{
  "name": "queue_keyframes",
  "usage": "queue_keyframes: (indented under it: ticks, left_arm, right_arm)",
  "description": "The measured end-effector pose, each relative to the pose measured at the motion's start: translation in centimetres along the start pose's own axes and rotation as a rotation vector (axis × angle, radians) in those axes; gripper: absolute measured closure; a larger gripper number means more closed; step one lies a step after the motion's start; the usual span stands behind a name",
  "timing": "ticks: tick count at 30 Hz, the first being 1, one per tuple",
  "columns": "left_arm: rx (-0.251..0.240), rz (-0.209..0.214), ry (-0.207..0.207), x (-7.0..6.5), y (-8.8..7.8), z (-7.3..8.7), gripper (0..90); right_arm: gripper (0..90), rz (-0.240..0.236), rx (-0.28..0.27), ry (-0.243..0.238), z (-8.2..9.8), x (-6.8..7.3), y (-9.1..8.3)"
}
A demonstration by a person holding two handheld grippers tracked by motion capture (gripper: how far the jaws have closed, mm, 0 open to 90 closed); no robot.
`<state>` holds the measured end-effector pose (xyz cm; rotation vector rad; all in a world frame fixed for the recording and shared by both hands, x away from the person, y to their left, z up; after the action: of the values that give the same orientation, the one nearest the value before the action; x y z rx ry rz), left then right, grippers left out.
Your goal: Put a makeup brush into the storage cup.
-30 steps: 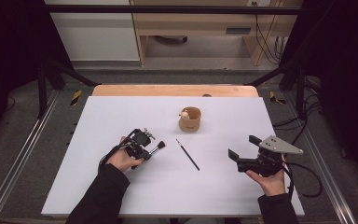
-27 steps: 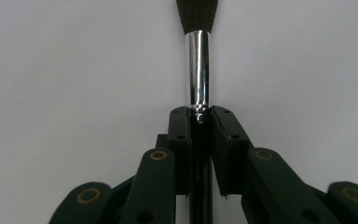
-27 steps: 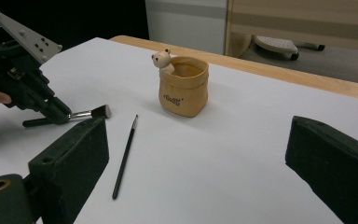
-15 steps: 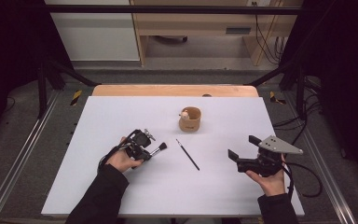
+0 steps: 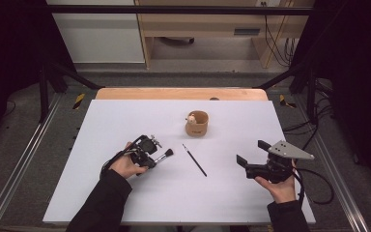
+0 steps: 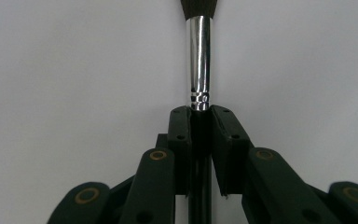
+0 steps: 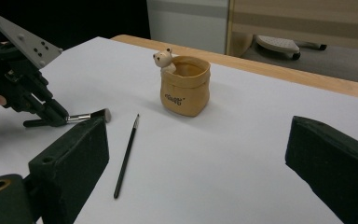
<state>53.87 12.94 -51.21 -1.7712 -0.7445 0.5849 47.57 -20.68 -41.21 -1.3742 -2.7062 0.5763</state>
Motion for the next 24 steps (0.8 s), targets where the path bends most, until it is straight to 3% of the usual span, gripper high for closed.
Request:
queue_keyframes:
  ticks: [4,14,24]
  left_arm:
    - [0.026,-0.038,0.021,-0.3,0.1,-0.2,78.6]
    - [0.021,-0.028,0.025,-0.2,0.0,-0.2,79.2]
    - [-0.051,-0.034,0.028,0.1,-1.0,-0.2,79.4]
  right_arm:
    - [6.5,-0.002,-0.001,-0.001,-0.1,0.1,0.0]
    - [6.5,-0.002,0.002,-0.001,0.0,0.1,0.0]
    - [6.7,-0.002,-0.004,0.002,-0.1,0.0,-0.1]
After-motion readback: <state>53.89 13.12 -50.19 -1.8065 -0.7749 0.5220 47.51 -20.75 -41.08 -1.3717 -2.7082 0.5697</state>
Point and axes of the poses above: each handheld gripper's, and its own axes: y roughly forward along the jaws, z roughly out of its underside, x roughly to its left, the point moved 7 cm from there along y, roughly forward along the jaws, and after that the axes turned 11 degrees about -y, right-handed, at the moved point
